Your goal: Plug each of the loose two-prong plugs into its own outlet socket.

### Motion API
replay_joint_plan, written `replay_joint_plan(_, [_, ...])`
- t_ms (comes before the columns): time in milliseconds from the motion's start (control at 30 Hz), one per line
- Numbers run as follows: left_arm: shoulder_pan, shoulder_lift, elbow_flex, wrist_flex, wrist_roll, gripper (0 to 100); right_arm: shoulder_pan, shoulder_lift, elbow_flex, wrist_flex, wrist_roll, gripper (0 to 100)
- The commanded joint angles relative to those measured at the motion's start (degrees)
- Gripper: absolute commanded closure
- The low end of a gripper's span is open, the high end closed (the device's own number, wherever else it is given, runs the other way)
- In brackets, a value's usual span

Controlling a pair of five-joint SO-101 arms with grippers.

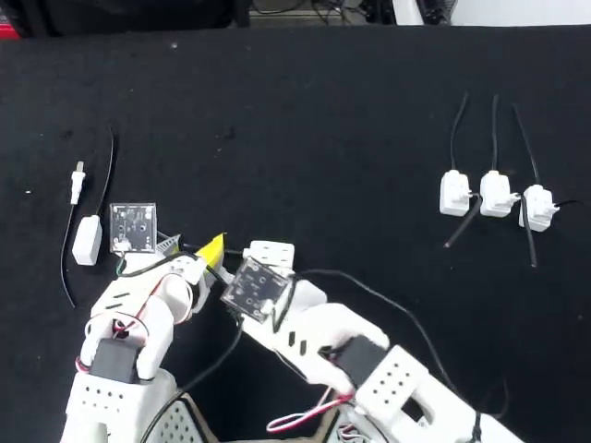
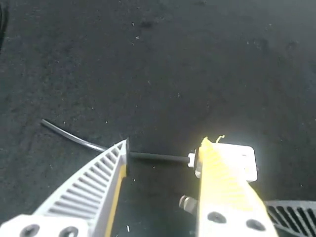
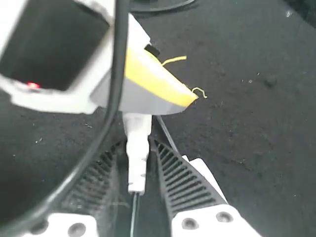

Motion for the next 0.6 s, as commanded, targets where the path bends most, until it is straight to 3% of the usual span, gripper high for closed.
replay_joint_plan(0, [1.1, 0.0, -0.6, 0.1, -0.6, 77, -0.7, -7.5, 1.1, 0.2, -0.4, 98.8])
replay_joint_plan(567, [1.4, 0.3, 0.9, -0.1, -0.7, 77, -0.7, -10.9, 0.2, 3.0, -0.4, 98.8])
